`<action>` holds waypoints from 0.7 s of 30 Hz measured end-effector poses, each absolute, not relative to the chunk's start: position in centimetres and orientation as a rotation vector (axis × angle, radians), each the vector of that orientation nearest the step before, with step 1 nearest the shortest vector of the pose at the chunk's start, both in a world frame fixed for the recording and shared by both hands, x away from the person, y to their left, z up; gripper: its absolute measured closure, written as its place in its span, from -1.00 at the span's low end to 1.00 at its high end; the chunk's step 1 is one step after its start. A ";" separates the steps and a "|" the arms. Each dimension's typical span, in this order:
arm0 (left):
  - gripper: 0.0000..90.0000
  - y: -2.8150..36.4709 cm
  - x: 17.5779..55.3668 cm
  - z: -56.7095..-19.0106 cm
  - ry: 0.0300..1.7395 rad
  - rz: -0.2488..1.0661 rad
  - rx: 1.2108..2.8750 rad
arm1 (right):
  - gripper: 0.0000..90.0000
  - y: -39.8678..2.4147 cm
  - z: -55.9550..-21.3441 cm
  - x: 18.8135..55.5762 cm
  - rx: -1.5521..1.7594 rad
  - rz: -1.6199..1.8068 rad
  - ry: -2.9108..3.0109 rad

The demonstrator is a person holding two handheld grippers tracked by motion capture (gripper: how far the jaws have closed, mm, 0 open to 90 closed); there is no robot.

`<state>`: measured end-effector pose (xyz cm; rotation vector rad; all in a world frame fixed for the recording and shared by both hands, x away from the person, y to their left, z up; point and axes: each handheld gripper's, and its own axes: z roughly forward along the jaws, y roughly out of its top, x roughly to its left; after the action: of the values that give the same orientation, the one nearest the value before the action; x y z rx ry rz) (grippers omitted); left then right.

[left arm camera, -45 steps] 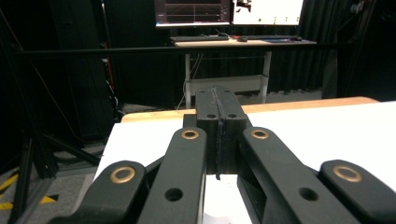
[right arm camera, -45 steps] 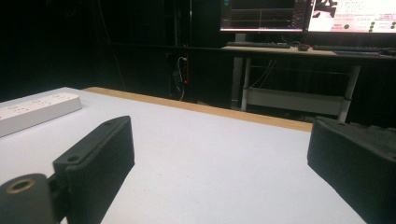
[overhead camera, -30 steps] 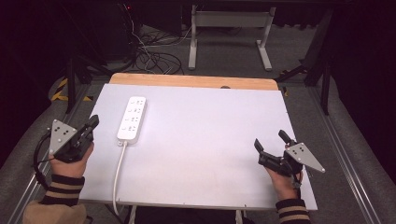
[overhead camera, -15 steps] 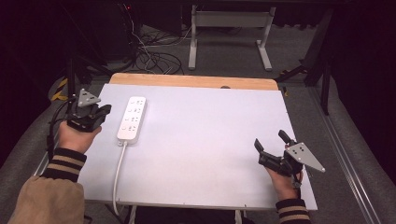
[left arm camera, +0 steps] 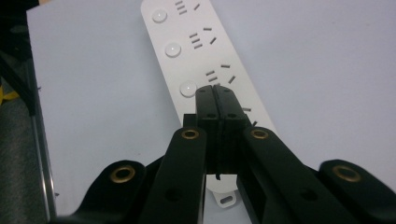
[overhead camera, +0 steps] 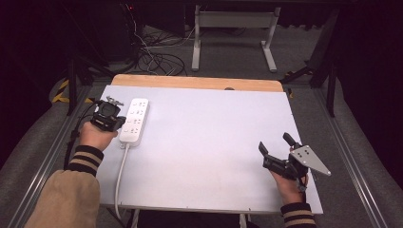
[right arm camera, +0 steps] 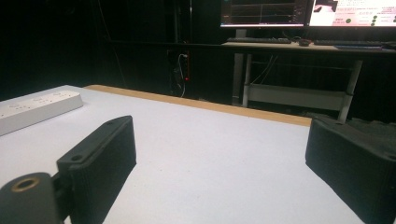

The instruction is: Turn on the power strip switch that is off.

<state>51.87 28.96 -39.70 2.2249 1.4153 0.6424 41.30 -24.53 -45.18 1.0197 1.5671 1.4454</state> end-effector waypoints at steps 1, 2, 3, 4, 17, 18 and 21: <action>1.00 28.9 52.1 -40.1 1.424 0.649 2.228 | -0.79 -24.5 -45.2 41.3 1.019 1.445 1.568; 1.00 29.0 52.4 -40.5 1.428 0.640 2.232 | -0.79 -24.5 -45.2 41.3 1.019 1.442 1.569; 1.00 29.0 52.4 -40.5 1.428 0.640 2.232 | -0.79 -24.5 -45.2 41.3 1.019 1.442 1.569; 1.00 29.0 52.5 -40.9 1.438 0.628 2.229 | -0.79 -24.5 -45.2 41.2 1.020 1.441 1.571; 1.00 29.4 53.1 -43.4 1.466 0.584 2.234 | -0.79 -24.6 -45.2 41.1 1.017 1.429 1.574; 1.00 29.4 53.1 -43.5 1.467 0.584 2.237 | -0.79 -24.6 -45.2 41.1 1.017 1.429 1.574; 1.00 29.4 53.1 -43.5 1.464 0.581 2.235 | -0.79 -24.6 -45.2 41.1 1.020 1.432 1.574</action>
<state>53.13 29.45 -43.54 2.2349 1.4641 0.5806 41.09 -24.56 -45.23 1.0202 1.5738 1.4317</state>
